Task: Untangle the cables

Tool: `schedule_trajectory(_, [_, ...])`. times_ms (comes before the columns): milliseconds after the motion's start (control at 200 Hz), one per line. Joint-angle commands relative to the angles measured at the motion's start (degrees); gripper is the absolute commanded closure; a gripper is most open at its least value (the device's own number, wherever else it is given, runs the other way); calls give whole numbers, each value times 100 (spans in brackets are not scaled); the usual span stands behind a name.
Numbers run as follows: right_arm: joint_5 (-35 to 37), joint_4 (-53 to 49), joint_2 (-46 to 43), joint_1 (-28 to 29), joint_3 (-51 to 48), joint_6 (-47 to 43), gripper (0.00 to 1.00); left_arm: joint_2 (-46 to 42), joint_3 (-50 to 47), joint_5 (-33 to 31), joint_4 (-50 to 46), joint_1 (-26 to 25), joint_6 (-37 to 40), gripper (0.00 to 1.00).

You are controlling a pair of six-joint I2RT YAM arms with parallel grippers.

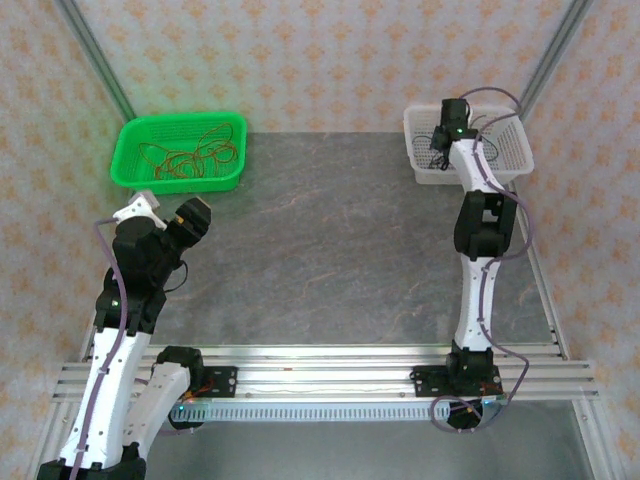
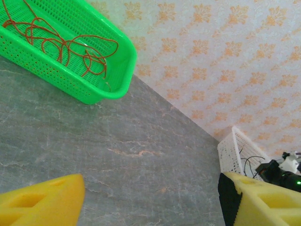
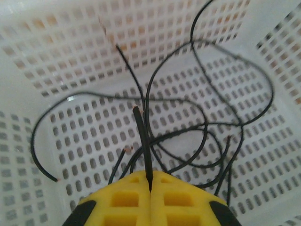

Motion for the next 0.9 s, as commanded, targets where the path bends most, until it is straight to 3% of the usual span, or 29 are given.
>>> schedule_trajectory(0, [-236,-223,177,-59,-9,120,95,-62,176,95,-133,-37,-75,24])
schedule_trajectory(270, [-155,-240,189,-79,41,172,58,9,232,-58,-252,-34,55,25])
schedule_trajectory(516, [-135,-285,-30,-87,125,209,37,151,357,-374,-273,-36,343,25])
schedule_trajectory(616, [-76,-252,-274,-87,48,230,21,342,476,-623,-192,-37,570,23])
schedule_trajectory(636, [-54,-243,-339,-87,29,227,10,389,497,-671,-156,-37,725,23])
schedule_trajectory(661, [-20,-233,-418,-83,-7,225,6,453,532,-757,-110,-36,816,23])
schedule_trajectory(726, [83,-178,-678,-87,-150,213,0,620,604,-1054,29,-35,1029,21])
schedule_trajectory(896, [317,316,-1815,-87,-1191,217,0,713,326,-2015,1112,-37,1587,20])
